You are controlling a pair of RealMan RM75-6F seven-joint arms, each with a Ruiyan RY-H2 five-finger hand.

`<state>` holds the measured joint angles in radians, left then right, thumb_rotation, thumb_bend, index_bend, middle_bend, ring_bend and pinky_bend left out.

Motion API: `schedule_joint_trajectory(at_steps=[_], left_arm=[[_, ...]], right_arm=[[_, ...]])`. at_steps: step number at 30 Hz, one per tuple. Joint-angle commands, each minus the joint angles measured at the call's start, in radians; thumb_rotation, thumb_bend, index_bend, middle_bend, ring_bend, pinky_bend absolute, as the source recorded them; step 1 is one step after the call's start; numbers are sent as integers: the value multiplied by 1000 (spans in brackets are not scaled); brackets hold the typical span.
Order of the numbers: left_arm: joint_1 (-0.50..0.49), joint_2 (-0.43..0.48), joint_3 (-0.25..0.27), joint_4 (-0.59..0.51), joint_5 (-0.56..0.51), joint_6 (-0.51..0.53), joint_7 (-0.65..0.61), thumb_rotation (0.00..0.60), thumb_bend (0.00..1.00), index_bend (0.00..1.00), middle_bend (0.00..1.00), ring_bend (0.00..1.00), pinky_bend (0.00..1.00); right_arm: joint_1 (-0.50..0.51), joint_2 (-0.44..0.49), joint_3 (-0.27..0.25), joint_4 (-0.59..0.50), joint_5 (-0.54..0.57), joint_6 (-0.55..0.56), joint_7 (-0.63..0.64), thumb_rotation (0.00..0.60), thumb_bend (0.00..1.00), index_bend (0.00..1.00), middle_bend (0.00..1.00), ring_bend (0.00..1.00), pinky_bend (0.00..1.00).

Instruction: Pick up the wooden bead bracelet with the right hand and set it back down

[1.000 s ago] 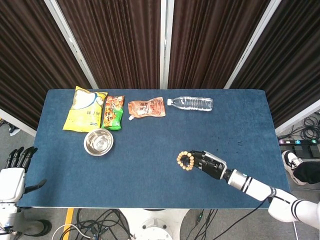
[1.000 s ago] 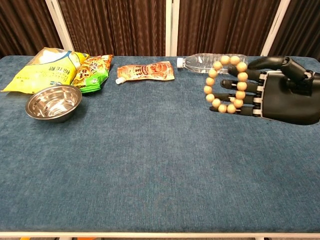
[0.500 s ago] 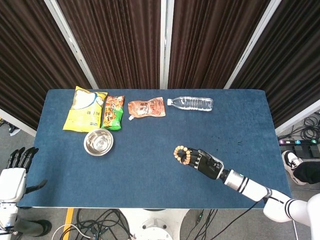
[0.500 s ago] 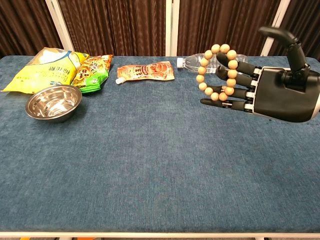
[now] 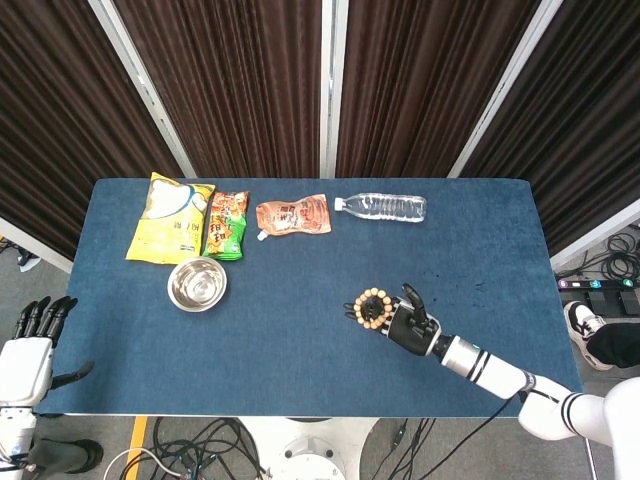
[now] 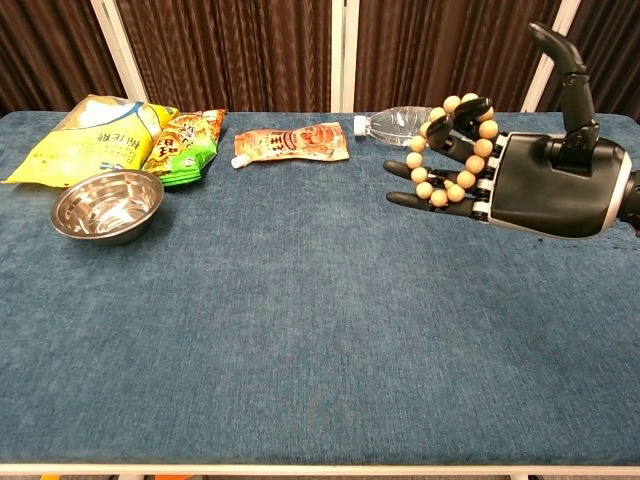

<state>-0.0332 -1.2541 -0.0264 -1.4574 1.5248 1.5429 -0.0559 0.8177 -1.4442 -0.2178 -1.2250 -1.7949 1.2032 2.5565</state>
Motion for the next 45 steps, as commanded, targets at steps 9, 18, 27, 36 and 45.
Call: schedule_joint_trajectory(at_steps=[9, 18, 27, 36, 45], left_arm=[[0, -3, 1, 5, -5, -6, -4, 600, 0, 110, 90, 1, 2], [8, -2, 2, 5, -9, 3, -9, 600, 0, 110, 90, 1, 1], [6, -3, -1, 6, -8, 4, -9, 600, 0, 110, 90, 1, 1], [4, -4, -3, 9, -10, 1, -11, 600, 0, 110, 90, 1, 1], [6, -7, -2, 12, -10, 3, -12, 600, 0, 110, 90, 1, 1]], right_arm=[[-35, 39, 85, -161, 187, -135, -712, 230, 379, 534, 516, 98, 0], [-67, 24, 119, -176, 210, -138, -812, 210, 457, 523, 523, 113, 0], [-87, 18, 131, -163, 196, -133, -824, 182, 609, 523, 527, 119, 0], [-98, 22, 143, -164, 186, -129, -844, 178, 671, 519, 528, 123, 0], [-119, 23, 150, -155, 184, -116, -876, 179, 860, 518, 530, 125, 0]])
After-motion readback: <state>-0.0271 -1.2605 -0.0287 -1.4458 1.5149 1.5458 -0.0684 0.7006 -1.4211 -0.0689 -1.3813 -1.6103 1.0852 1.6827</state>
